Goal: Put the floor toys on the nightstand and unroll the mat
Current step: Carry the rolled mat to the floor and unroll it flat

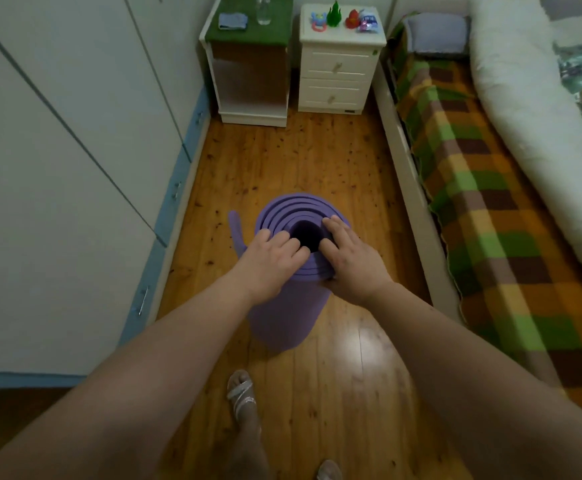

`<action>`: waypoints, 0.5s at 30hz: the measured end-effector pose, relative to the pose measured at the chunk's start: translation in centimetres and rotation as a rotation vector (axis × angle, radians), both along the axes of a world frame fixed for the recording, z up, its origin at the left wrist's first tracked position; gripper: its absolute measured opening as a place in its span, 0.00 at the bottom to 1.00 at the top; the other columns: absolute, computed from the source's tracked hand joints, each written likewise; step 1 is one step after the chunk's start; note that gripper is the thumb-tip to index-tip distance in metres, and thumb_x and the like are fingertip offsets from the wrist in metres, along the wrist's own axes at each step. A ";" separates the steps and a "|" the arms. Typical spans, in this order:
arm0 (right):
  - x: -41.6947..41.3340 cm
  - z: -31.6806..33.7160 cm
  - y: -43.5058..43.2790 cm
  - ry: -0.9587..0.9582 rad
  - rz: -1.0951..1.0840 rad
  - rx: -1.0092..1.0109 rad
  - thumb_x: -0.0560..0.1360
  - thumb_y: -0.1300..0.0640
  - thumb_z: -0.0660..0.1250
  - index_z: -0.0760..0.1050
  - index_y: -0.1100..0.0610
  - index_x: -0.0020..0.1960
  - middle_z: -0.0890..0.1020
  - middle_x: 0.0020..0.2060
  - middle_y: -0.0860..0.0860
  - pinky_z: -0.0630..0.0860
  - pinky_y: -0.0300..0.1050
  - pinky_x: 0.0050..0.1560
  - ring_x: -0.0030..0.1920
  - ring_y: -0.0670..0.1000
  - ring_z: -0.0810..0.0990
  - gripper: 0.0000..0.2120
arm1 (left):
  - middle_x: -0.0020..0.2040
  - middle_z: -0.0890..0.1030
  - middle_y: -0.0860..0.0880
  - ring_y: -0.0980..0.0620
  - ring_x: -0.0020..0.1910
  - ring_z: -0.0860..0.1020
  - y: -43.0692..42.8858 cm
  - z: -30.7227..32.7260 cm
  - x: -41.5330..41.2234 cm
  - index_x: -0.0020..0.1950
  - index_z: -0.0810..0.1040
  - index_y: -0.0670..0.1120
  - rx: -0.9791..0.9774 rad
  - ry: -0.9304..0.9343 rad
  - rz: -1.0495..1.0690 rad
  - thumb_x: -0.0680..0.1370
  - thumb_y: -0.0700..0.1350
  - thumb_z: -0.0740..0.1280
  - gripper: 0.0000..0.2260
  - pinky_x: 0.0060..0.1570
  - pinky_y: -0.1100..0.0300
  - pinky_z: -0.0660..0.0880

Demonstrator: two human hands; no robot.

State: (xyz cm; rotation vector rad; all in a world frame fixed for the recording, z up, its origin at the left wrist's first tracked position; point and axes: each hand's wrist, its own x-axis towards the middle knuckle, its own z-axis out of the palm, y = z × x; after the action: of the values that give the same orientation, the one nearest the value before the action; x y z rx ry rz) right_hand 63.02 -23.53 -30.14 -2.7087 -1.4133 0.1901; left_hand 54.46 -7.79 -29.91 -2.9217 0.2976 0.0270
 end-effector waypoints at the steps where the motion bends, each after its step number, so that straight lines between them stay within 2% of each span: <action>1: -0.6 -0.1 -1.2 -0.006 0.000 0.006 0.70 0.50 0.69 0.66 0.58 0.66 0.54 0.76 0.58 0.60 0.51 0.71 0.76 0.57 0.50 0.28 | 0.53 0.75 0.47 0.45 0.51 0.73 -1.2 0.1 -0.7 0.64 0.67 0.45 0.002 -0.003 0.000 0.70 0.39 0.66 0.23 0.47 0.52 0.67; 6: -4.1 -0.1 -6.4 0.010 0.007 0.023 0.71 0.51 0.68 0.67 0.58 0.65 0.55 0.76 0.58 0.68 0.51 0.66 0.76 0.57 0.49 0.25 | 0.47 0.79 0.50 0.48 0.46 0.76 -6.4 0.5 -4.3 0.59 0.74 0.47 0.057 -0.022 -0.030 0.67 0.40 0.70 0.21 0.43 0.55 0.71; 9: -5.6 -0.6 -7.6 0.033 0.003 0.010 0.72 0.51 0.67 0.67 0.57 0.64 0.55 0.76 0.57 0.76 0.51 0.58 0.76 0.57 0.47 0.23 | 0.56 0.74 0.46 0.44 0.54 0.72 -7.6 -0.4 -5.6 0.66 0.66 0.45 0.017 0.041 0.020 0.73 0.38 0.64 0.22 0.50 0.52 0.68; 11: -6.4 -1.0 -8.1 0.031 -0.004 -0.017 0.73 0.50 0.66 0.66 0.57 0.64 0.53 0.76 0.56 0.78 0.50 0.55 0.76 0.56 0.46 0.22 | 0.60 0.72 0.45 0.44 0.58 0.70 -8.3 -1.2 -6.2 0.68 0.61 0.44 0.003 0.062 0.054 0.75 0.38 0.61 0.22 0.53 0.50 0.66; 13: -7.7 -1.7 -8.9 0.026 -0.032 -0.040 0.74 0.50 0.65 0.65 0.57 0.64 0.52 0.76 0.56 0.77 0.48 0.53 0.77 0.56 0.45 0.22 | 0.60 0.72 0.45 0.43 0.58 0.70 -9.1 -1.7 -7.0 0.69 0.61 0.44 -0.001 0.091 0.043 0.75 0.38 0.60 0.22 0.52 0.50 0.67; 15: -8.6 -2.6 -9.4 0.031 -0.047 -0.067 0.75 0.51 0.63 0.64 0.57 0.65 0.50 0.77 0.55 0.77 0.47 0.51 0.77 0.55 0.43 0.21 | 0.57 0.74 0.46 0.45 0.55 0.72 -9.5 -2.1 -7.9 0.67 0.65 0.44 0.007 0.083 0.001 0.75 0.39 0.62 0.21 0.49 0.50 0.69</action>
State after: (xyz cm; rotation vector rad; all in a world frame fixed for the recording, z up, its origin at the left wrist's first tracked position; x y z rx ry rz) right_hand 54.40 -32.96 -32.79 -2.7768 -1.3572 0.2793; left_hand 46.58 -17.26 -32.01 -2.9184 0.3085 0.1496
